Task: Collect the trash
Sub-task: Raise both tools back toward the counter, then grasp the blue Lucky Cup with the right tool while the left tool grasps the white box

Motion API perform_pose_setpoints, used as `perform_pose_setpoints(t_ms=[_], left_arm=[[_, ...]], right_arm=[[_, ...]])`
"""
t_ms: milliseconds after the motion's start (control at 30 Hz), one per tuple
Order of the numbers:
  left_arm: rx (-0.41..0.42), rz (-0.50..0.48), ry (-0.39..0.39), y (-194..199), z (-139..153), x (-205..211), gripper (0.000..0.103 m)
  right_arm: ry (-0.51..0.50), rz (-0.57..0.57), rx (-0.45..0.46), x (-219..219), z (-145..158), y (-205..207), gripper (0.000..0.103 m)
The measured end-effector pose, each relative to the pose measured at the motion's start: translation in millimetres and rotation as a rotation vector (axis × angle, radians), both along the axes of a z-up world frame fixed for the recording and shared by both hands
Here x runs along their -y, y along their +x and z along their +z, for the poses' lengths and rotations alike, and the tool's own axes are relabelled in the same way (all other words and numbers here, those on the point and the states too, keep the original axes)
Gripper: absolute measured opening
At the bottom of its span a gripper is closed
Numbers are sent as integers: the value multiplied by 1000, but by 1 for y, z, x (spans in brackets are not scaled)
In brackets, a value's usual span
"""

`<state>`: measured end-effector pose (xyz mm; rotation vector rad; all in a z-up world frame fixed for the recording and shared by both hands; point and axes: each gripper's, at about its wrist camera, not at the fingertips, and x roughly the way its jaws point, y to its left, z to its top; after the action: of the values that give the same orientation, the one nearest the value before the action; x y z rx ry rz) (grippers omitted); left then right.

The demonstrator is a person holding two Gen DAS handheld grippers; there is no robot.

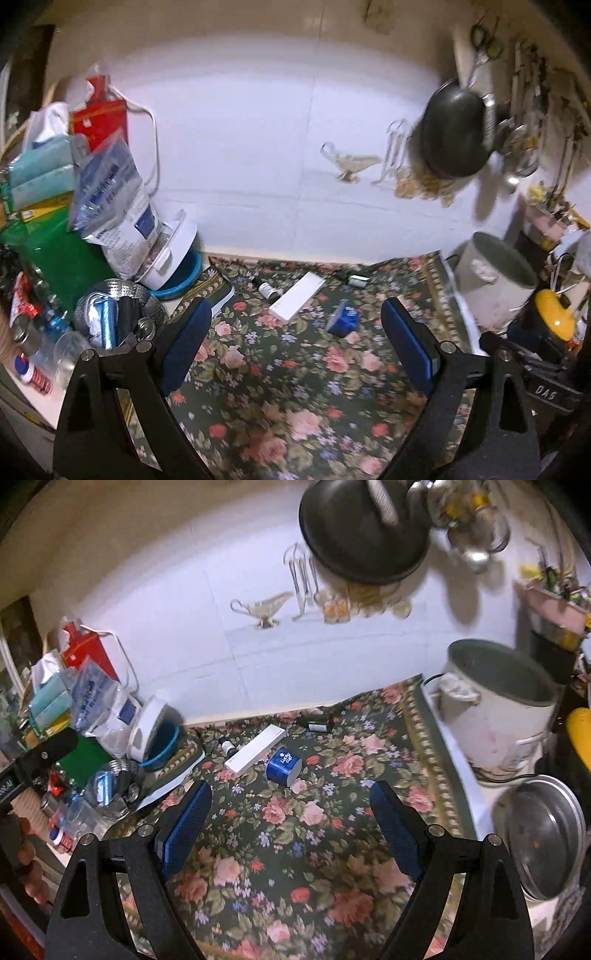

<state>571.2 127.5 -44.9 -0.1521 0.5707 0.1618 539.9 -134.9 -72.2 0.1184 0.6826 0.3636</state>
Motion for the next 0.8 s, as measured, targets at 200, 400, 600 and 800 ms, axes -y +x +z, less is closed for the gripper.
perform_pose_setpoints(t_ms=[200, 400, 600, 800], left_arm=[[-104, -74, -19, 75, -42, -43, 93], [-233, -136, -64, 137, -98, -83, 93], [-356, -203, -98, 174, -153, -94, 92], [-441, -263, -135, 212, -194, -94, 87]], right_arm=[[11, -48, -100, -31, -31, 61, 85], [42, -75, -257, -72, -85, 133, 85], [47, -124, -389, -104, -140, 180, 83], [26, -147, -432, -116, -163, 200, 48]])
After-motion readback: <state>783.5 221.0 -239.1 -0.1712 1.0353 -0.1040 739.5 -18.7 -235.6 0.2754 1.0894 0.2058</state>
